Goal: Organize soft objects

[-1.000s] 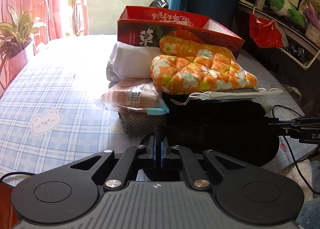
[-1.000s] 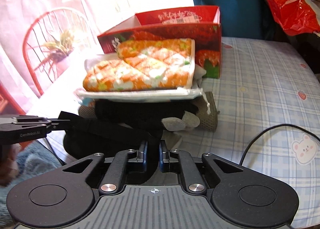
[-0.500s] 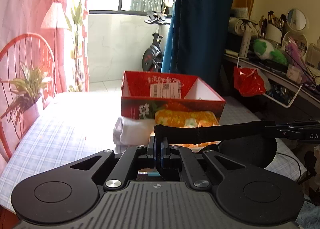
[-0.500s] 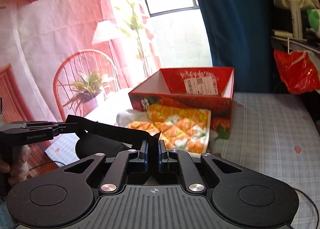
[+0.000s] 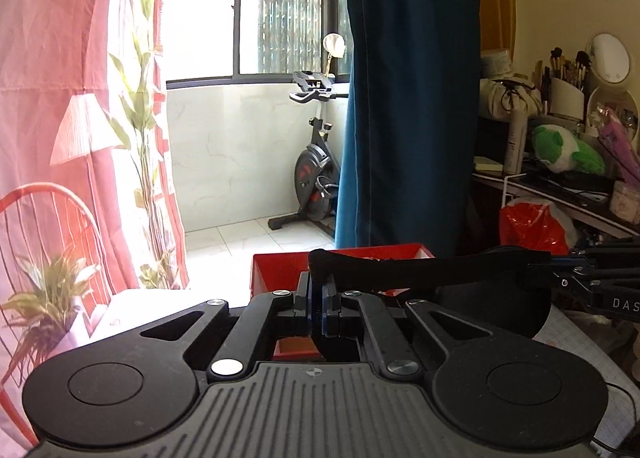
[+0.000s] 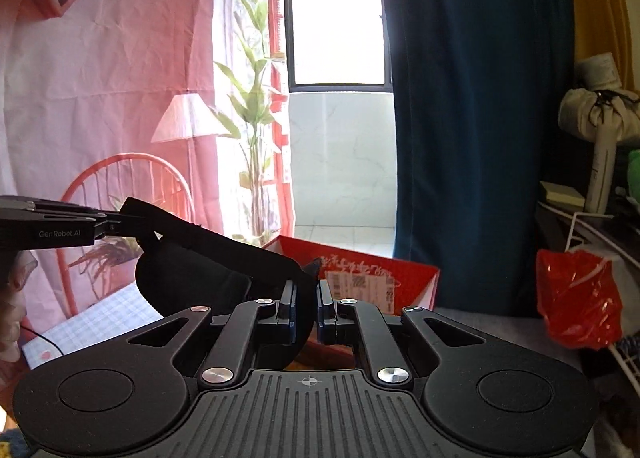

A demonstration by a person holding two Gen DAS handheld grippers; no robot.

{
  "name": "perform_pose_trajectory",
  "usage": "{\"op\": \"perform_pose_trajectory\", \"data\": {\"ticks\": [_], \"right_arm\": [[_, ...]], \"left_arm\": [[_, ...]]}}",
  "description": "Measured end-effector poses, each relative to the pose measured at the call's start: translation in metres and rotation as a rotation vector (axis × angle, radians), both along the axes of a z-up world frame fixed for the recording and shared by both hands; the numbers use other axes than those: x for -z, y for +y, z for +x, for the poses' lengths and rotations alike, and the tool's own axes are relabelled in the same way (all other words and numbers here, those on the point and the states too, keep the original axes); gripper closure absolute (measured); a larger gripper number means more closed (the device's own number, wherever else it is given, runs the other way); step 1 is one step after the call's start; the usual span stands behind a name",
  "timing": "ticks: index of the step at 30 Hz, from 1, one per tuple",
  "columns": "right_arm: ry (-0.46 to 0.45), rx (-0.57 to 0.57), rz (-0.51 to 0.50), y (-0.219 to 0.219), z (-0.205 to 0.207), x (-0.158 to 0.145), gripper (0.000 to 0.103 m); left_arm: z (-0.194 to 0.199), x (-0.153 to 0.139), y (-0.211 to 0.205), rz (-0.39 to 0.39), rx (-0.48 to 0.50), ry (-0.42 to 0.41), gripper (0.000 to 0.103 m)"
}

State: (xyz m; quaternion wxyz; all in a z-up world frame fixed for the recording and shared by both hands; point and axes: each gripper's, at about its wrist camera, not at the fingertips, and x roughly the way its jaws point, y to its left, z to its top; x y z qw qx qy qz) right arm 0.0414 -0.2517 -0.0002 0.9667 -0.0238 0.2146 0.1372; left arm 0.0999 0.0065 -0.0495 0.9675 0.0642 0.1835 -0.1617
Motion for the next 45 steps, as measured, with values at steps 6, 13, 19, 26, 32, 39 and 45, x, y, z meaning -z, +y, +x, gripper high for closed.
{"op": "perform_pose_trajectory", "data": {"ticks": [6,13,19,26,32,39,45], "right_arm": [[0.014,0.024,-0.009,0.004,0.093,0.033,0.095],[0.154,0.145,0.002,-0.002,0.153,0.095,0.094],[0.221,0.158,-0.040,-0.004,0.153,0.129,0.093],[0.226,0.199,-0.092,-0.004,0.147,0.133,0.074],[0.220,0.233,-0.043,-0.006,0.127,0.125,0.068],[0.148,0.226,0.084,-0.005,0.077,0.107,0.068],[0.143,0.215,0.125,0.002,0.033,0.114,0.068]], "left_arm": [[0.077,0.019,-0.036,0.086,-0.072,0.034,0.098],[0.132,0.068,-0.054,0.183,-0.111,0.157,0.098],[0.142,0.090,-0.048,0.159,-0.111,0.248,0.097],[0.134,0.091,-0.038,0.146,-0.084,0.258,0.067],[0.109,0.083,-0.029,0.113,-0.072,0.267,0.062],[0.062,0.080,-0.016,0.043,-0.078,0.281,0.062],[0.020,0.099,-0.002,-0.071,-0.121,0.336,0.062]]}}
